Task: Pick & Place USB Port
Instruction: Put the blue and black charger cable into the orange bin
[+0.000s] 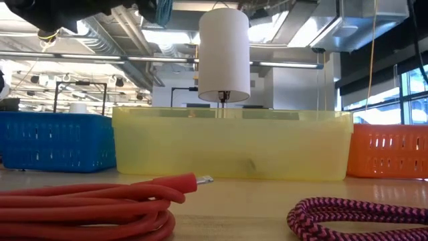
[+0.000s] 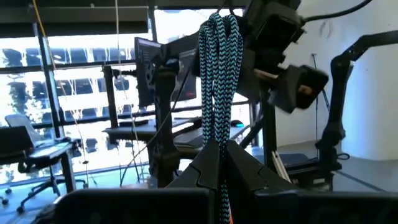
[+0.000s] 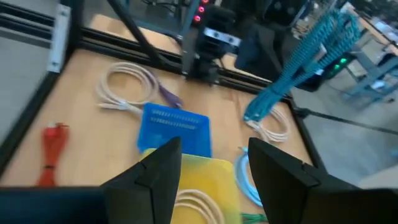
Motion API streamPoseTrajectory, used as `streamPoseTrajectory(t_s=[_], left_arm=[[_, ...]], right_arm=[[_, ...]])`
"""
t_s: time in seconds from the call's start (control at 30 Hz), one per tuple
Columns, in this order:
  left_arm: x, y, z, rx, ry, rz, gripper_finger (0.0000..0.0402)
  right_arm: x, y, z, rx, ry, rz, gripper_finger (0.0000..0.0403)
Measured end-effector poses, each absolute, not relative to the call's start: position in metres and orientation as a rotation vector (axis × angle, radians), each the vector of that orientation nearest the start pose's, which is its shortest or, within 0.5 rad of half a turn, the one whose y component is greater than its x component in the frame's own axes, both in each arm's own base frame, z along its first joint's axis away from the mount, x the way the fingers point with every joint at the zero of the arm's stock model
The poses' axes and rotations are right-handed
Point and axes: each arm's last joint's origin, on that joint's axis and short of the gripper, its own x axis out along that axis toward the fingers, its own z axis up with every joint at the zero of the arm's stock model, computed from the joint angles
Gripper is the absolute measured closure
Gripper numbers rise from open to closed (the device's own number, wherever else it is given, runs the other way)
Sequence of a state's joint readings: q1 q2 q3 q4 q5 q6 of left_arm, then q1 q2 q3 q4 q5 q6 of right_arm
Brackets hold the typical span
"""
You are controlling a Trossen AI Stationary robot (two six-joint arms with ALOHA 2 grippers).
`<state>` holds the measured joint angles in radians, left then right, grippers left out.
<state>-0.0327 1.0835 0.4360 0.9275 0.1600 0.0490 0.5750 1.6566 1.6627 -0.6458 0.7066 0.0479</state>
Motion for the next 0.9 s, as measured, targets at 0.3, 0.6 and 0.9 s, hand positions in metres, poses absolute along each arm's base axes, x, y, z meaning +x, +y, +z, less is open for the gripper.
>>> streamPoseTrajectory(t_s=[0.3, 0.6, 0.9], left_arm=[[0.231, -0.013, 0.273, 0.07, -0.249, -0.23, 0.0398], [0.232, -0.012, 0.268, 0.063, -0.197, -0.227, 0.0398], [0.254, 0.009, 0.273, 0.053, -0.18, -0.141, 0.0398]], right_arm=[[0.324, 0.131, 0.376, -0.35, 0.588, -0.241, 0.0215], [0.237, 0.092, 0.361, -0.119, 0.347, -0.269, 0.0215], [0.214, 0.077, 0.311, -0.001, -0.06, -0.114, 0.0215]])
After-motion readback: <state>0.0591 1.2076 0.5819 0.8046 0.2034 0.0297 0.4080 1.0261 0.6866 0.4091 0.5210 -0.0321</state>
